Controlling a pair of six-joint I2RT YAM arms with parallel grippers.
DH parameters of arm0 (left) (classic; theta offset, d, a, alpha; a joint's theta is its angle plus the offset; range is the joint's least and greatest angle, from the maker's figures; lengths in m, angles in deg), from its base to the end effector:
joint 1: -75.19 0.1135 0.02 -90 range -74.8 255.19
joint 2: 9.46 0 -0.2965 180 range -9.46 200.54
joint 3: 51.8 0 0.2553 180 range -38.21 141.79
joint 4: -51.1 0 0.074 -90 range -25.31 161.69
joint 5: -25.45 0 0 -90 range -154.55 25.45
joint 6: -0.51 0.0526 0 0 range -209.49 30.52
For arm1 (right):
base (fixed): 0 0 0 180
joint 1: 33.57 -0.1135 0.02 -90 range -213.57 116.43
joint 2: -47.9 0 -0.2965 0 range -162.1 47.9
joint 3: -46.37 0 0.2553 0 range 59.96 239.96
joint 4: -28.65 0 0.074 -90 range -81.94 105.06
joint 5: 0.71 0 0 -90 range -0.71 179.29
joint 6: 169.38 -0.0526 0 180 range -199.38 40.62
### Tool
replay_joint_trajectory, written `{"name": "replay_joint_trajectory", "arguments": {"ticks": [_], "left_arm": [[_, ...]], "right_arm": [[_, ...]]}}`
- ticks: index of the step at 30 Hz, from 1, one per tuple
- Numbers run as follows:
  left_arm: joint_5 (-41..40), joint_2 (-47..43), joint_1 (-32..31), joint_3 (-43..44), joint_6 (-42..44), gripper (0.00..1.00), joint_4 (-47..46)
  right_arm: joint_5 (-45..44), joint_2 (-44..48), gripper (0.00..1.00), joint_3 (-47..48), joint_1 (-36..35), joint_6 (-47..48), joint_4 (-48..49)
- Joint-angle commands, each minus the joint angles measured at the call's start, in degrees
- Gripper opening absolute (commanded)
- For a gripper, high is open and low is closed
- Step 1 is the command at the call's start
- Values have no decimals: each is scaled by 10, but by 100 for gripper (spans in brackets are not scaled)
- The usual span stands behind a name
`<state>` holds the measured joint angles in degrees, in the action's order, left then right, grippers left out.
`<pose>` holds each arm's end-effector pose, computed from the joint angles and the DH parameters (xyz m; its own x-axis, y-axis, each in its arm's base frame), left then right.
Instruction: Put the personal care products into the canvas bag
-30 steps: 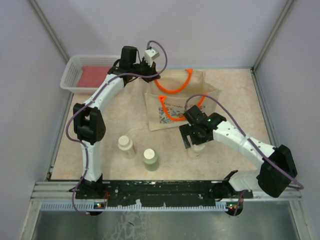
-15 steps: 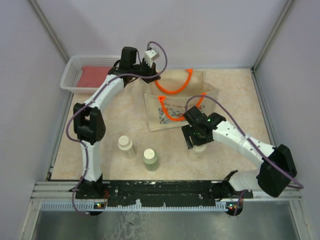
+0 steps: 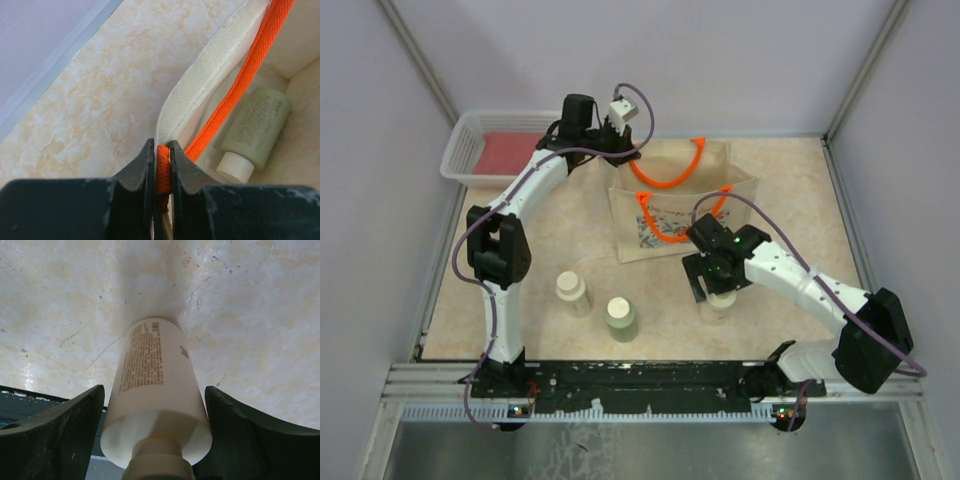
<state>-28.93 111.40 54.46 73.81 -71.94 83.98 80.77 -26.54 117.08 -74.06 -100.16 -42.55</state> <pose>0.4844 -0.2161 0.3341 -0.1888 0.3335 -0.9236 0.8653 0.5012 0.0041 0.1784 0.1421 0.2608 -0.9040 -0.3105 -0.2938 -0.3124 0.9490 -0.0415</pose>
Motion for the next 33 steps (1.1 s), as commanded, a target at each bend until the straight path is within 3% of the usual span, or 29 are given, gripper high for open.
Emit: {"name": "replay_joint_trajectory", "arguments": {"ticks": [1,13,15,22,27,33], "left_arm": [[5,-19,5,-5,4,0,-15],[5,-19,5,-7,6,0,-13],[6,-21,5,-9,6,0,-13],[5,-22,5,-13,6,0,-14],[6,-23,5,-12,6,0,-14],[5,-25,5,-13,7,0,-12]], "right_arm": [[-2,-4,82,27,-11,-6,-5],[3,-10,79,20,-19,-18,-9],[4,-15,72,21,-19,-17,-11],[0,-21,27,45,-21,-12,-28],[-14,-19,3,137,-21,-2,-73],[58,-17,0,295,-21,42,-91]]}}
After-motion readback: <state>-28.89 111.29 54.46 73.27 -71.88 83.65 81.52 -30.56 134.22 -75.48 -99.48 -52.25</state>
